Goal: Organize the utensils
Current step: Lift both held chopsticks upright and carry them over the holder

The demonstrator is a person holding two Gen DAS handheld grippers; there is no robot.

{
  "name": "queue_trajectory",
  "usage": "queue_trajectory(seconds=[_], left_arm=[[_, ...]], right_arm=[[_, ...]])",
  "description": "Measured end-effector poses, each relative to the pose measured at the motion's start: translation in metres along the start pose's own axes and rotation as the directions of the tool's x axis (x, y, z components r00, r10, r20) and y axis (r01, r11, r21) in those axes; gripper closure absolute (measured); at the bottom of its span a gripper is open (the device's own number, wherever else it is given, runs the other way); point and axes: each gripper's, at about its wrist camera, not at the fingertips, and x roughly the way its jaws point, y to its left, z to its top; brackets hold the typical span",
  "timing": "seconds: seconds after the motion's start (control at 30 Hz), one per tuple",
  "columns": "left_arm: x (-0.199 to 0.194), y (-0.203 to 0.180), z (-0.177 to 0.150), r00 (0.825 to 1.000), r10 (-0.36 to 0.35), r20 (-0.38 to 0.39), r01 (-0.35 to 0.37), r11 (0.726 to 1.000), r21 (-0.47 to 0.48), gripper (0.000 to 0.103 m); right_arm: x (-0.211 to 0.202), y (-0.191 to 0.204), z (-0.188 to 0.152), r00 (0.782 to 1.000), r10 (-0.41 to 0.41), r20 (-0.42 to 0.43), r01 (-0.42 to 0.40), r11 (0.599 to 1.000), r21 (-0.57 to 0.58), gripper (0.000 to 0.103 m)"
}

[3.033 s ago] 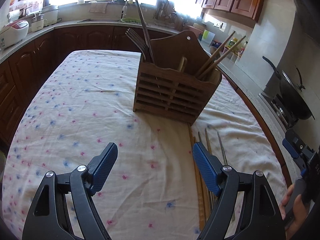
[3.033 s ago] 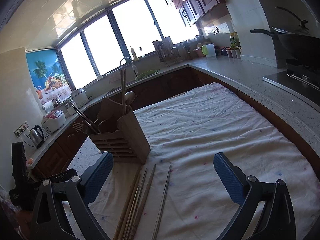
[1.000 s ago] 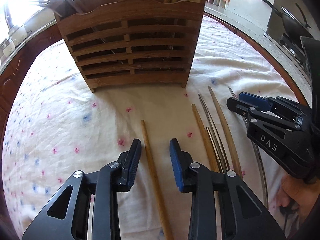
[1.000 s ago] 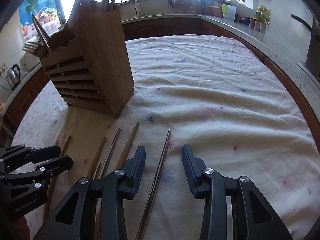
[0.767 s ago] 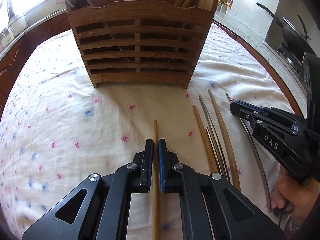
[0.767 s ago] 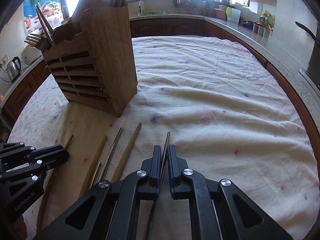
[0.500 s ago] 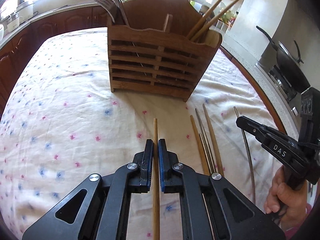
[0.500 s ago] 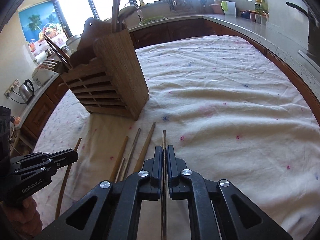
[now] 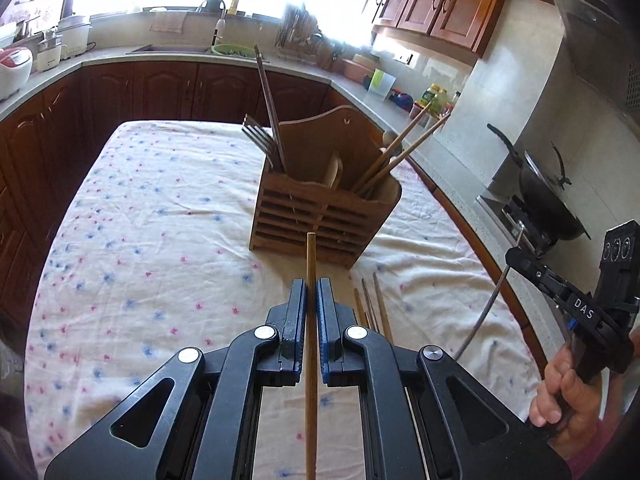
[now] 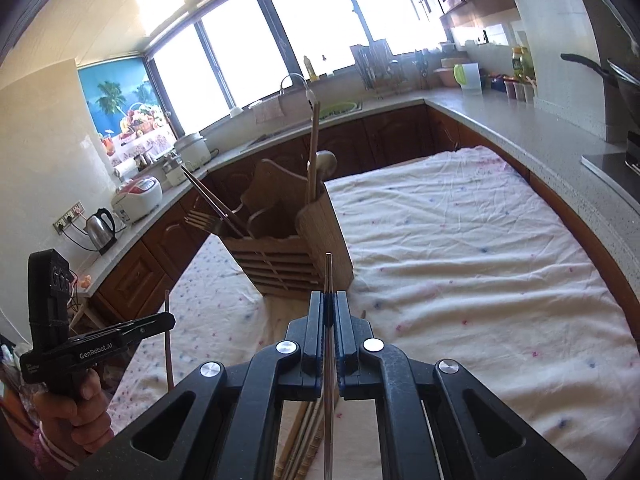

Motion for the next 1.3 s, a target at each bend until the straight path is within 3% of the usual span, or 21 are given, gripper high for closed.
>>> queue_trajectory(seconds=[0.2, 0.97, 1.17, 1.3], left_arm=[[-0.021, 0.0, 0.01, 0.998, -0.004, 0.068, 0.004, 1.0, -0.006, 0.098], [-0.042, 0.011, 0.027, 0.986, 0.03, 0.162, -0.022, 0.998, -0.052, 0.098], [-0.052, 0.001, 0.059, 0.969, 0.036, 0.244, -0.032, 0.999, -0.022, 0.098], [-0.062, -0.007, 0.092, 0.944, 0.044, 0.326, -0.048, 0.999, 0.002, 0.098]], right_arm=[[-0.018, 0.015, 0.015, 0.997, 0.004, 0.075, 0.0, 0.999, -0.042, 0.098], [-0.016, 0.024, 0.028, 0.994, 0.032, 0.108, -0.027, 0.998, -0.05, 0.098], [-0.015, 0.029, 0.05, 0.987, 0.048, 0.154, -0.039, 0.998, -0.059, 0.098], [-0.013, 0.036, 0.076, 0.974, 0.06, 0.218, -0.046, 0.997, -0.069, 0.098]])
